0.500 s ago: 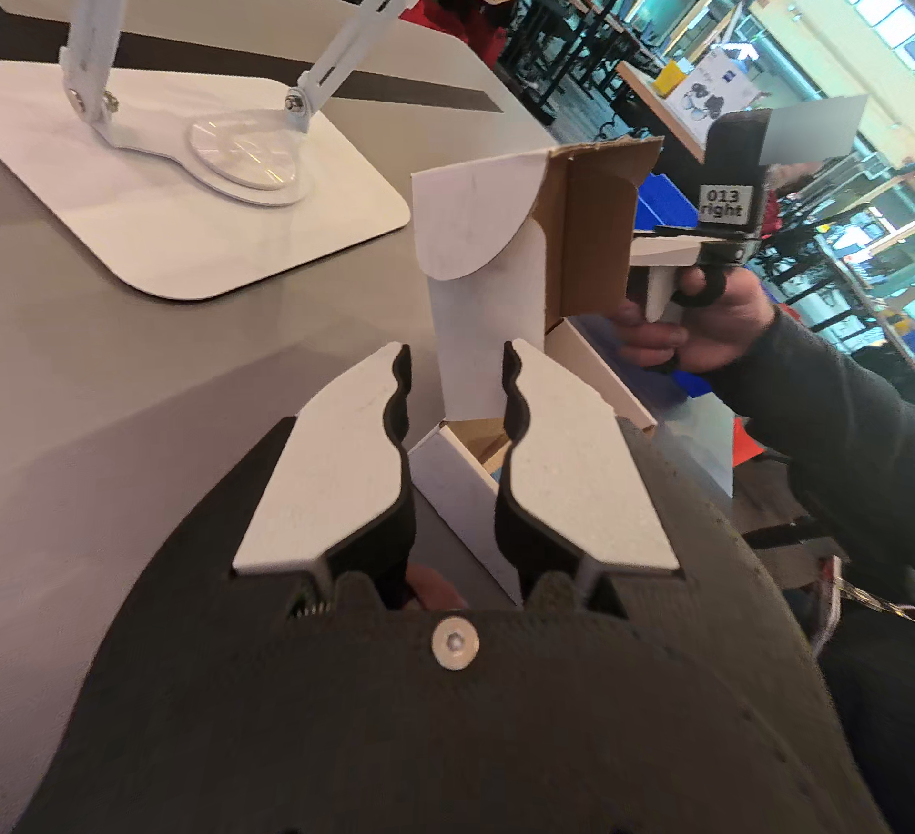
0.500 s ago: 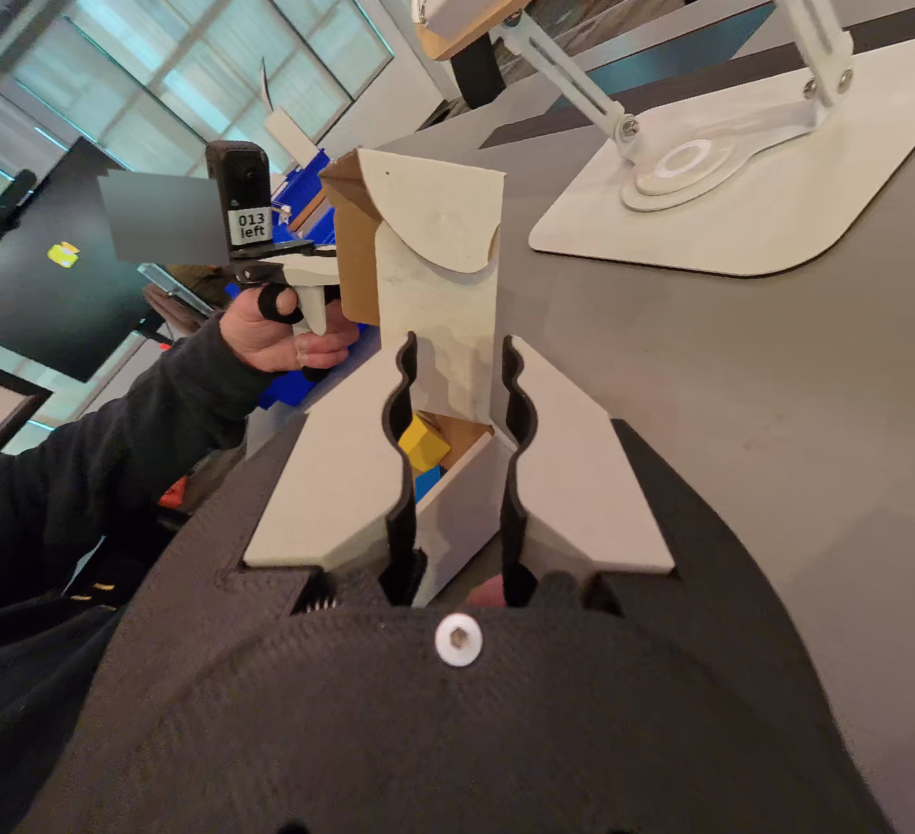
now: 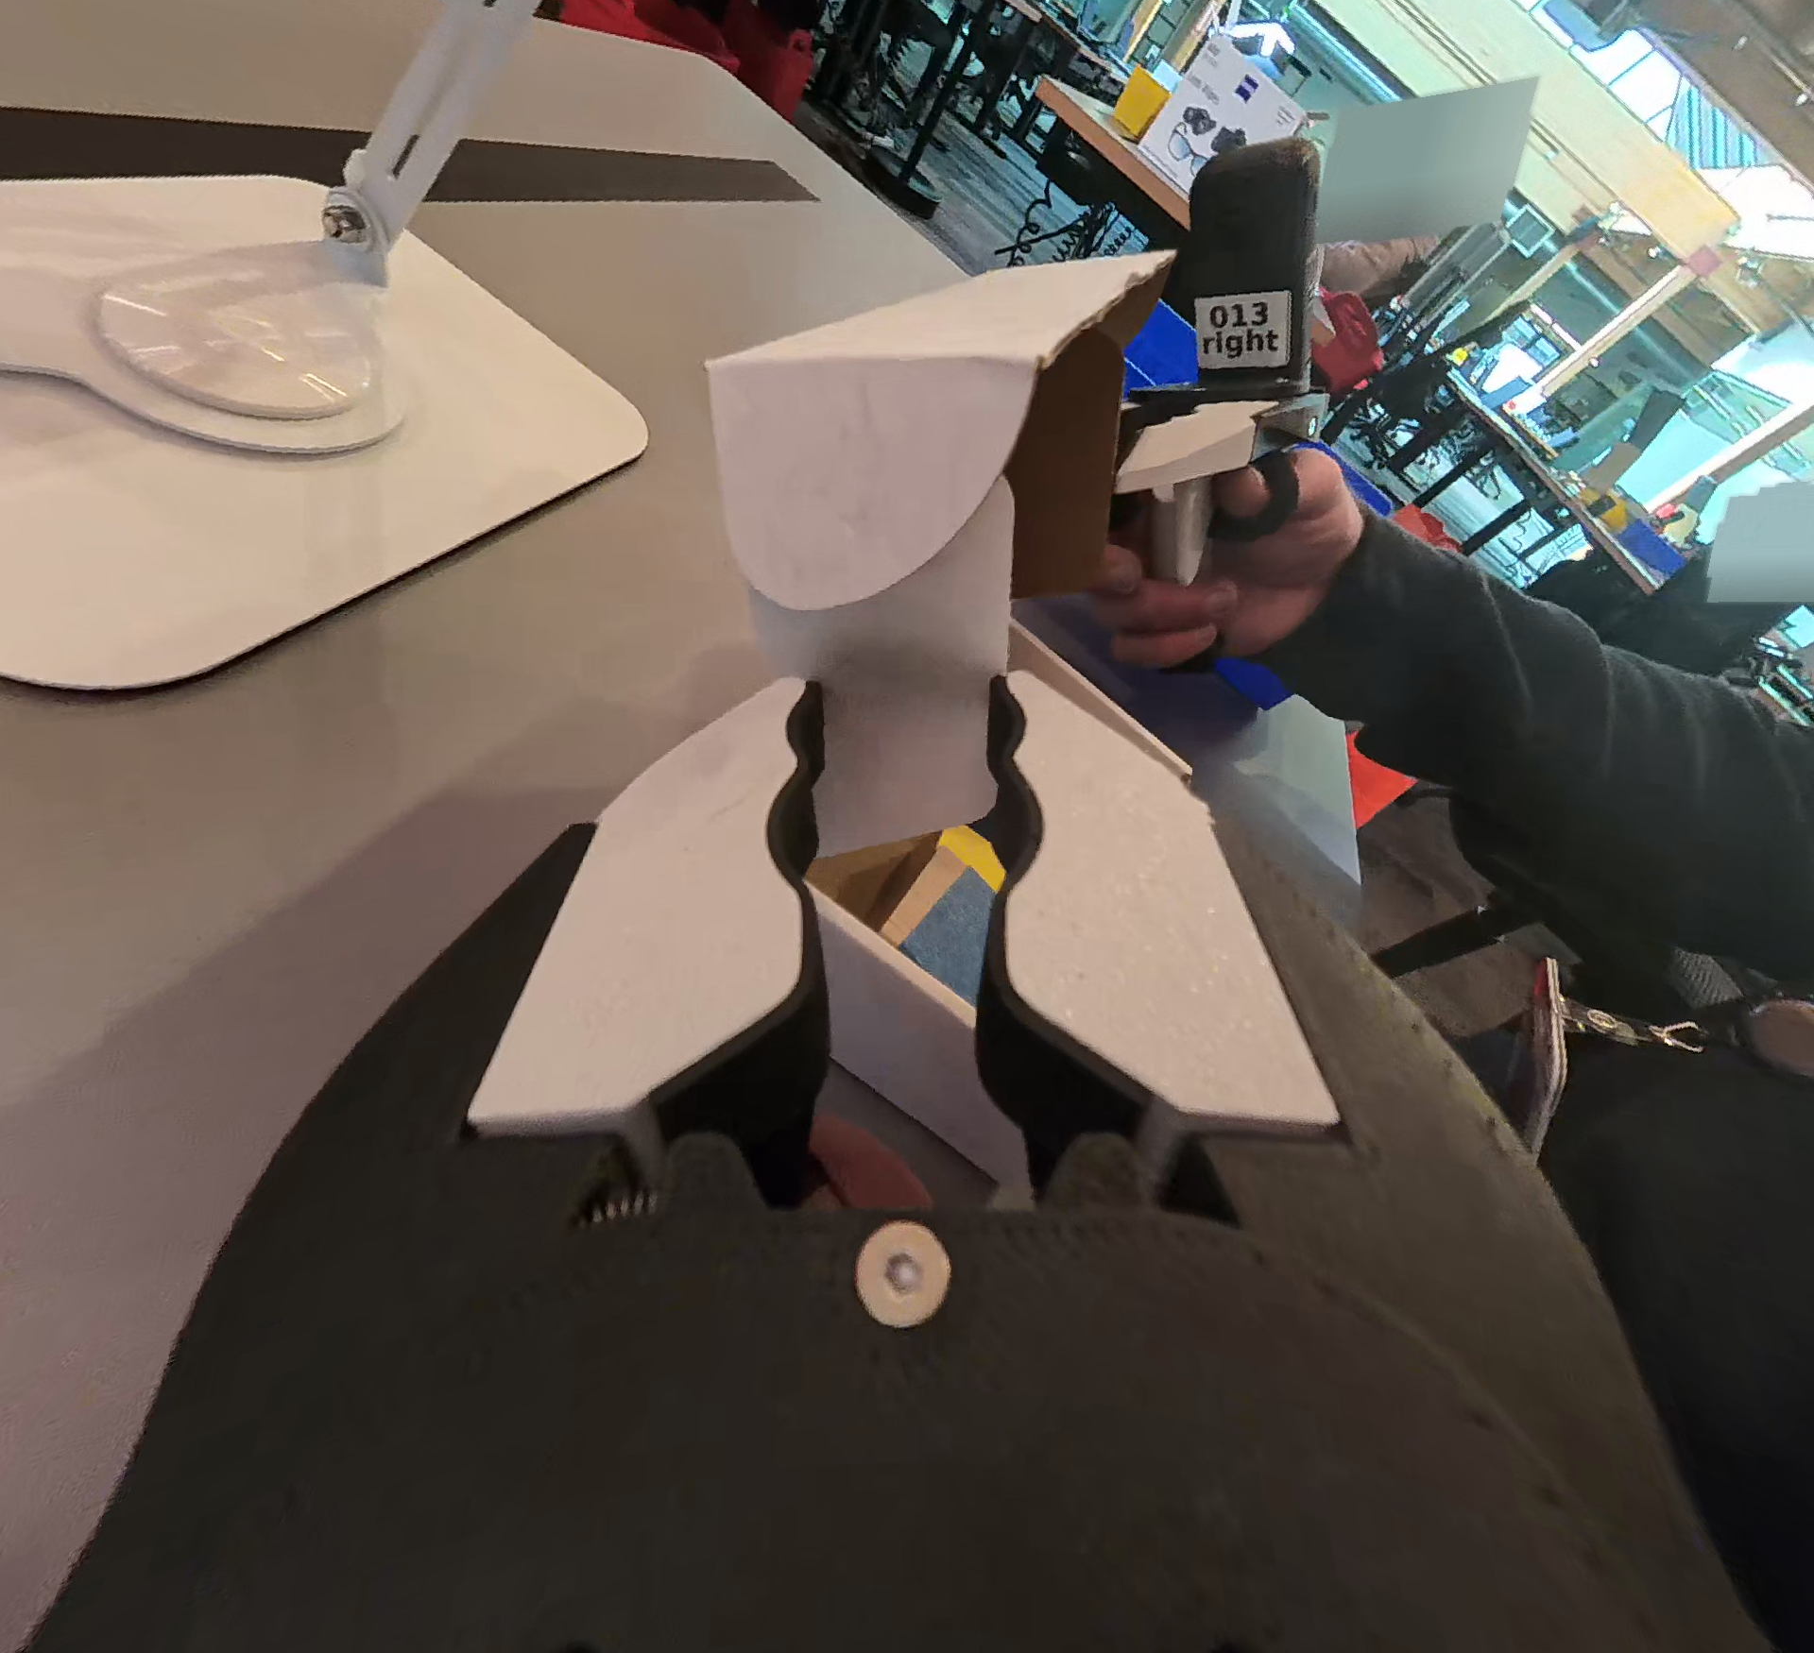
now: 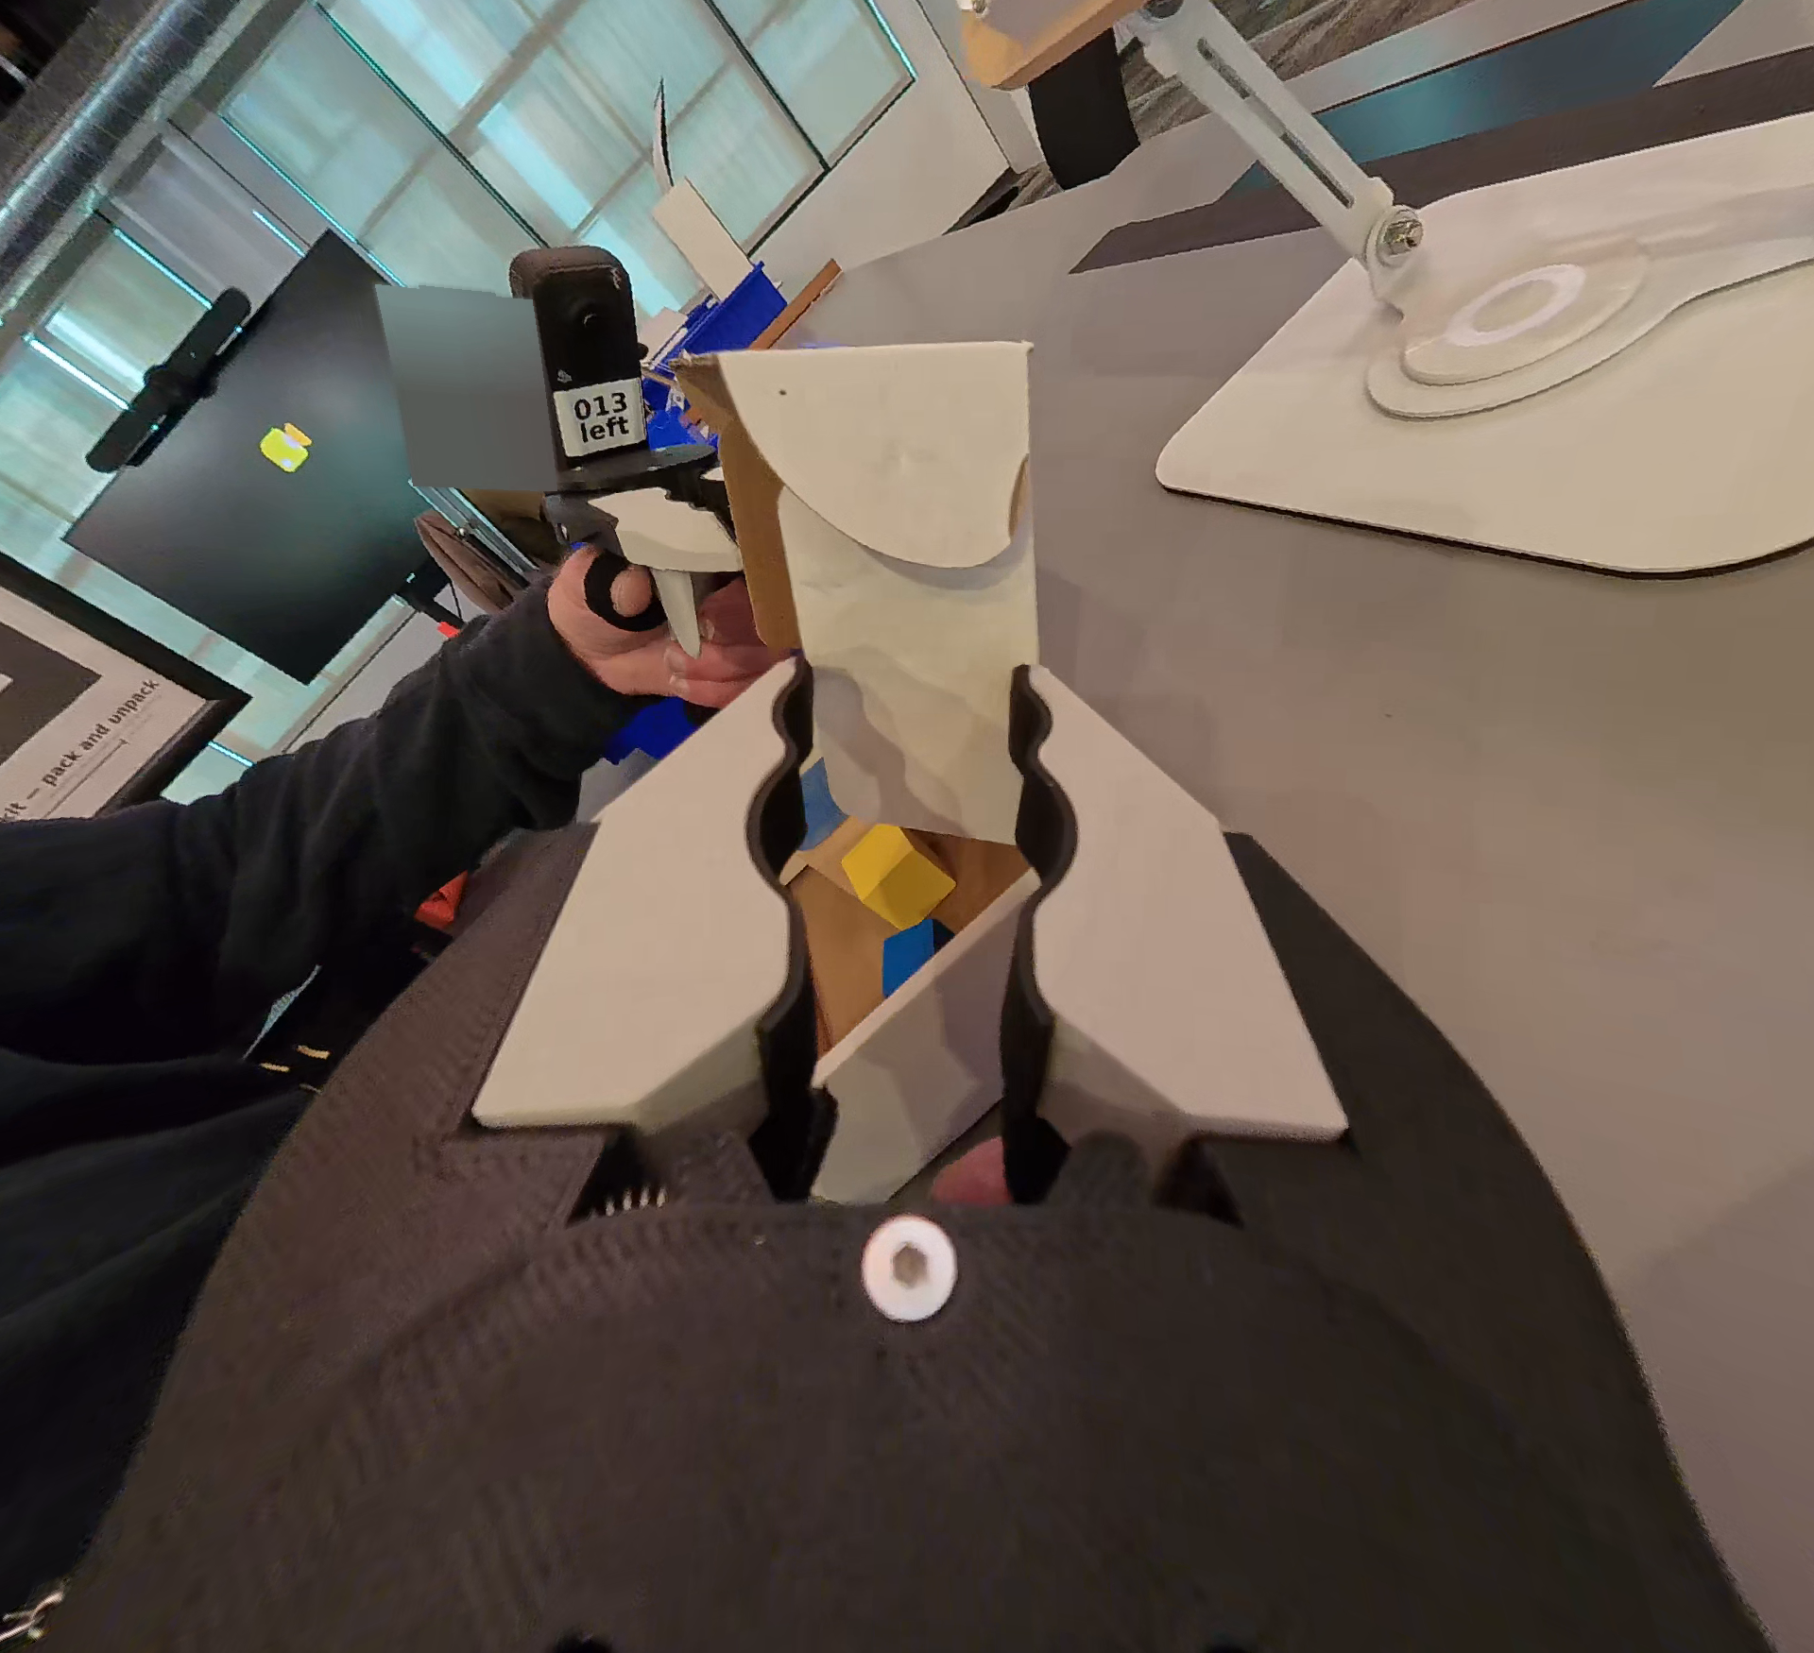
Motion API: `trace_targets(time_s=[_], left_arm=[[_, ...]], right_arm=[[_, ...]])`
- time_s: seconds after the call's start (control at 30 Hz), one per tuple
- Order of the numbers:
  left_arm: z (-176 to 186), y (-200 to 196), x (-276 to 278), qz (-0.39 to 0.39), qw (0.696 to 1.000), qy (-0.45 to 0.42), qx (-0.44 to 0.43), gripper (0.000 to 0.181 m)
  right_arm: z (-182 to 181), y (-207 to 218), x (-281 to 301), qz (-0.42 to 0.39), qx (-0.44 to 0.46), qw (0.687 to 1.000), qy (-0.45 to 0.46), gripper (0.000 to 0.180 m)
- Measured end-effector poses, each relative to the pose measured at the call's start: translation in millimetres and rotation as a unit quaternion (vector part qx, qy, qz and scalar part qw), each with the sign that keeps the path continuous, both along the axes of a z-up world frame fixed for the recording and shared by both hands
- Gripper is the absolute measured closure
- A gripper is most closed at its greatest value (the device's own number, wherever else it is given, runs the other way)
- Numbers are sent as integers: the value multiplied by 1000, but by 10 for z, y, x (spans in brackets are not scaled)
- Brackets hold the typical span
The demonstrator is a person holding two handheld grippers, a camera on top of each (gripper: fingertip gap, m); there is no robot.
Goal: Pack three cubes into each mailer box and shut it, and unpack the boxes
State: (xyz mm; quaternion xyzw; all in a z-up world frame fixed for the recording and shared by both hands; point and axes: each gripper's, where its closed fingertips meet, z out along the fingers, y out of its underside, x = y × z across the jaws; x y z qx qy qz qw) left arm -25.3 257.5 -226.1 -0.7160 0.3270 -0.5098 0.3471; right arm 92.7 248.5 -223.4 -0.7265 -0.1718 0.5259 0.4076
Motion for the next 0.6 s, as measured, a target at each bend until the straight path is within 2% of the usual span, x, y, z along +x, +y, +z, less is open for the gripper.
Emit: trace_targets(time_s=[0.3,0.6], left_arm=[[-12,-233,14,-29,991,77,101,152],[-114,-476,2,-66,970,150,181,156]], right_arm=[[13,-166,-32,8,42,997,-67,164],[-91,-314,17,12,43,990,-137,177]])
